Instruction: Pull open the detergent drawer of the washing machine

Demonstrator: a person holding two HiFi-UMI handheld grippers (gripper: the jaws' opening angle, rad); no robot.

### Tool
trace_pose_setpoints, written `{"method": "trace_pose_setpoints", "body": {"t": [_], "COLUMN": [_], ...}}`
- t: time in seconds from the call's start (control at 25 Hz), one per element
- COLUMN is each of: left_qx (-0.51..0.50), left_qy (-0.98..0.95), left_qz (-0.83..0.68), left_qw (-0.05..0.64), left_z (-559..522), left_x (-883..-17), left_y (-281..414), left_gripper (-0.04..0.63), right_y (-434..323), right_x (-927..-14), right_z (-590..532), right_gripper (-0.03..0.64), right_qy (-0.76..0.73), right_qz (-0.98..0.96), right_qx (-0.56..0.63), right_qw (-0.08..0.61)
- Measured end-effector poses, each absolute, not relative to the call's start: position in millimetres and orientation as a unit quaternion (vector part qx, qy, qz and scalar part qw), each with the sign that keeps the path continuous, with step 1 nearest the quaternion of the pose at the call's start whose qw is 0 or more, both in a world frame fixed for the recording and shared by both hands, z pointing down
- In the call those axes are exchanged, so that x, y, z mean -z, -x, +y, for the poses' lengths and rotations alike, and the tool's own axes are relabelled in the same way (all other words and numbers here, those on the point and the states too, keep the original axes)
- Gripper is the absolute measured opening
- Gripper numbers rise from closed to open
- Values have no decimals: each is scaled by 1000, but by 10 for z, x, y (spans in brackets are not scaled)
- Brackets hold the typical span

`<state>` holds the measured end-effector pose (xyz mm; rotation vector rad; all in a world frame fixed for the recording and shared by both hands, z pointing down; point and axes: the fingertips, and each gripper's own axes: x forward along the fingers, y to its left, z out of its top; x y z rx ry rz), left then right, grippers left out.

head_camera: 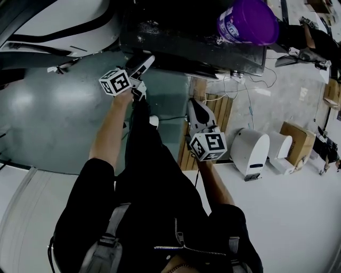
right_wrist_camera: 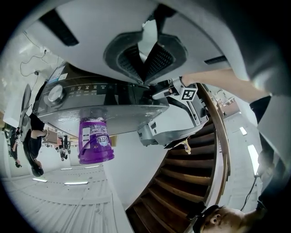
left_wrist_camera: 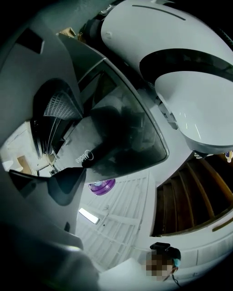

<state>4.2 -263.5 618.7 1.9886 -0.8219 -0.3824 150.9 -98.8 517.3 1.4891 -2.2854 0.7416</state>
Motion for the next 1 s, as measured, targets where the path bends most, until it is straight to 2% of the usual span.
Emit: {"method": "trace_pose_setpoints", "body": {"t": [0.24, 0.36, 1.0], "left_qx": [155, 133, 83], "left_qy": [-824, -836, -859], "left_qz": [-303, -303, -306], "left_qw": [453, 437, 403], "left_z": [-2639, -2626, -2538], "left_x": [-6193, -6242, -6324], "left_y": [-47, -17, -32], "left_gripper": [313, 261, 141], "right_y": [-1558, -1581, -1617], "right_x": [-5237, -5265, -5371], "right_z": [-895, -856, -818], "right_gripper": [6, 6, 6], "right_qy": [-520, -521, -523], "right_qz": [-794, -793, -785], "right_qx": [-265, -267, -282], "right_qw": [167, 169, 174]}}
